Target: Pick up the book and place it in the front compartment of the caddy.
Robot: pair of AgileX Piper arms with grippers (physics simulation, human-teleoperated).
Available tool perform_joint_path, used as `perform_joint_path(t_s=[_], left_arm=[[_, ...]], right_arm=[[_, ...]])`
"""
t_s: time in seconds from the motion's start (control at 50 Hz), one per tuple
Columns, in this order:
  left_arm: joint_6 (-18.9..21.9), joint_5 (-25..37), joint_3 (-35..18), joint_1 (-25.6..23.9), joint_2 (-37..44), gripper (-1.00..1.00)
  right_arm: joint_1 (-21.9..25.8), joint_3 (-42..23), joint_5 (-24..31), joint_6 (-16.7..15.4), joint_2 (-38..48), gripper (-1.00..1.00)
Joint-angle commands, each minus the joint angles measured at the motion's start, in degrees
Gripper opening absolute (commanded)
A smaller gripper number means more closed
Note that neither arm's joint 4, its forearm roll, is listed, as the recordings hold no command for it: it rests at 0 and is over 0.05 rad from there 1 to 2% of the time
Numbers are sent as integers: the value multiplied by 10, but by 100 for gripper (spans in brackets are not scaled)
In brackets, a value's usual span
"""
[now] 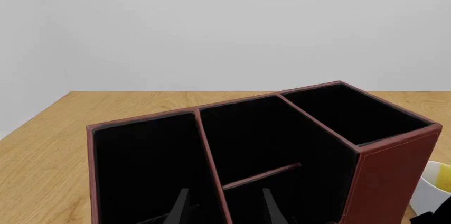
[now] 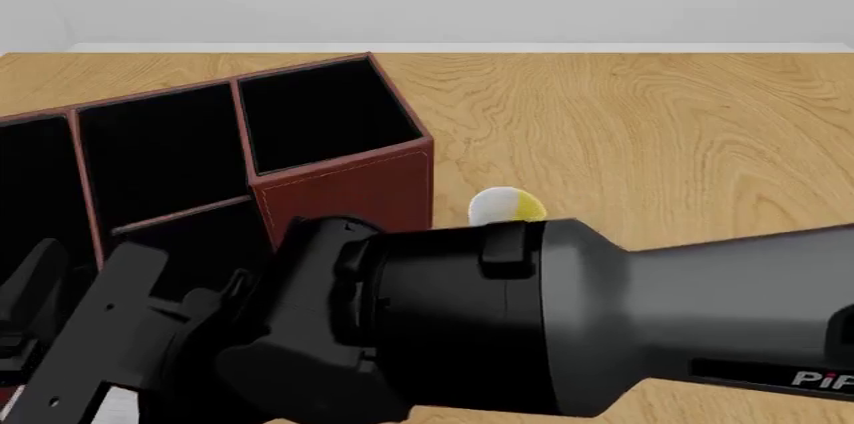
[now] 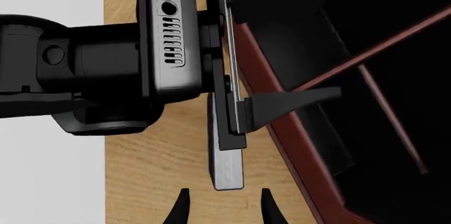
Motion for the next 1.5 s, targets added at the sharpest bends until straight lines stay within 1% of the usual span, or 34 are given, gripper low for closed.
perform_joint_path(t_s=[0.02, 0.26, 0.3, 0.34, 0.6, 0.68, 0.7, 0.72, 0.88, 1.06, 1.14, 1.22, 1.36, 1.5], left_arm=[[0, 0, 0, 0, 0, 100], [0, 0, 0, 0, 0, 100], [0, 0, 0, 0, 0, 100], [0, 0, 0, 0, 0, 100], [0, 0, 0, 0, 0, 100], [0, 0, 0, 0, 0, 100], [0, 0, 0, 0, 0, 100], [0, 0, 0, 0, 0, 100], [0, 0, 0, 0, 0, 100], [0, 0, 0, 0, 0, 100], [0, 0, 0, 0, 0, 100], [0, 0, 0, 0, 0, 100], [0, 0, 0, 0, 0, 100], [0, 0, 0, 0, 0, 100]], right_arm=[[0, -7, -7, -12, 13, 100], [-1, -38, -14, -21, 43, 100], [-4, -45, -14, -26, 50, 100], [-1, -43, -15, -23, 50, 100], [-5, -46, -22, -30, 66, 100], [3, -35, -25, -24, 61, 100], [2, -34, -27, -30, 60, 100], [-1, -39, -28, -31, 64, -100], [11, -20, -36, -27, 51, -100], [9, -19, -34, -29, 40, -100], [15, -16, -24, -27, 14, -100], [25, 6, -19, -23, -16, -100], [27, 31, -18, -19, -40, -100], [22, 36, -11, -17, -60, -100]])
